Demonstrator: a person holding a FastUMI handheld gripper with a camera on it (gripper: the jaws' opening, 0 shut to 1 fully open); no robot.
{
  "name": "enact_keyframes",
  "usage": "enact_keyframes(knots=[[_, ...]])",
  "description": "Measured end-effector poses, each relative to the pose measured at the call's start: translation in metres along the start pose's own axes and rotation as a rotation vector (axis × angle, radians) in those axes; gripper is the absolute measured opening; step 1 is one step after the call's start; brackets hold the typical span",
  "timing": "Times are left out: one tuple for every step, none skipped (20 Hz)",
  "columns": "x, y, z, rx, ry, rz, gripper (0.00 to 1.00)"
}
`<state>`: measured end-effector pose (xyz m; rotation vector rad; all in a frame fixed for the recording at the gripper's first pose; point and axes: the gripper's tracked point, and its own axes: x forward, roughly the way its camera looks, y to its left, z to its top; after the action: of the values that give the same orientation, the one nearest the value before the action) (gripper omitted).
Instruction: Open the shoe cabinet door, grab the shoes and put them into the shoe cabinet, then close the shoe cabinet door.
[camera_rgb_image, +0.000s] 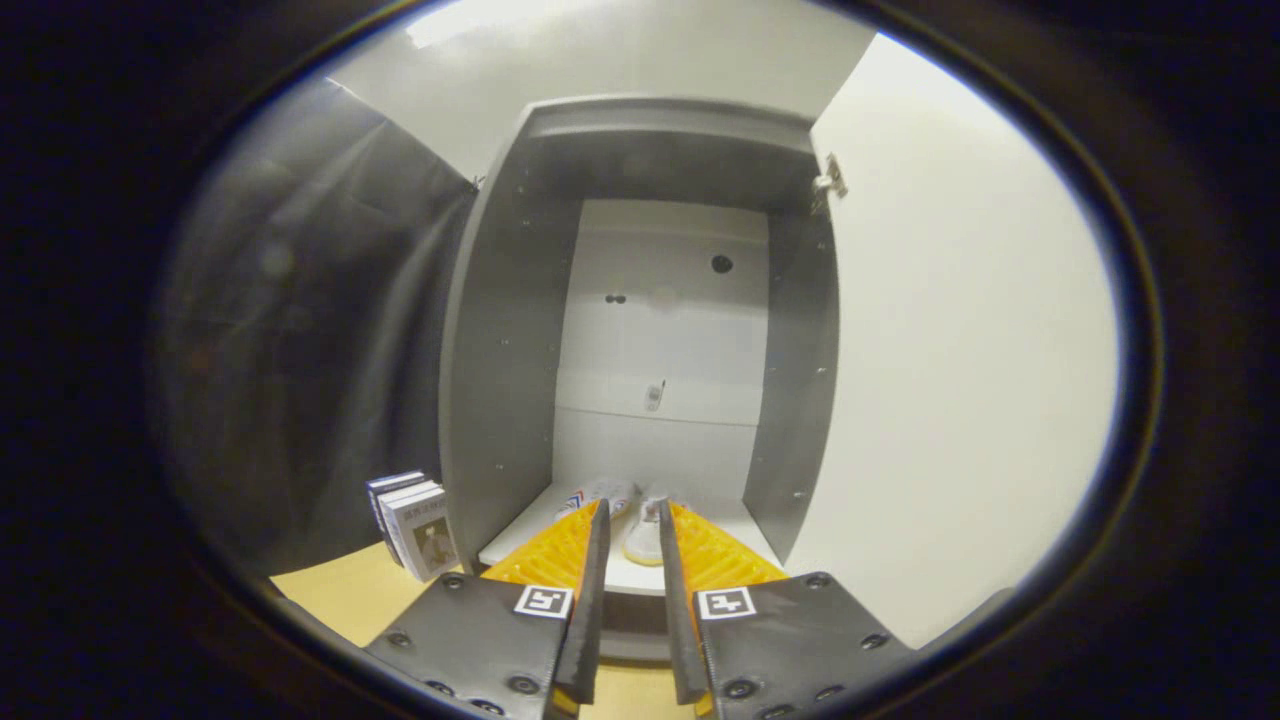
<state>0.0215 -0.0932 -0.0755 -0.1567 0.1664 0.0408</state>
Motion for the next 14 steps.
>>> enact_keyframes(knots=[[-0.012,-0.003,0.007,-0.003,-0.014,-0.004,0.31],[-0.028,-0.007,0.014,-0.007,-0.027,-0.010,0.31],[-0.038,-0.009,0.018,-0.005,-0.036,-0.014,0.31],[-0.049,-0.013,0.022,-0.003,-0.046,-0.022,0.31],[-0.061,-0.016,0.027,0.001,-0.057,-0.030,0.31],[-0.072,-0.021,0.032,0.006,-0.071,-0.040,0.31],[-0.083,-0.027,0.037,0.011,-0.085,-0.050,0.31],[-0.093,-0.033,0.041,0.012,-0.096,-0.061,0.31],[-0.103,-0.040,0.046,0.012,-0.105,-0.072,0.31],[-0.112,-0.044,0.051,0.013,-0.113,-0.082,0.31],[-0.120,-0.051,0.056,0.016,-0.121,-0.097,0.31],[-0.128,-0.059,0.060,0.020,-0.128,-0.113,0.31],[-0.135,-0.065,0.063,0.029,-0.133,-0.128,0.31],[-0.140,-0.071,0.067,0.039,-0.139,-0.147,0.31]])
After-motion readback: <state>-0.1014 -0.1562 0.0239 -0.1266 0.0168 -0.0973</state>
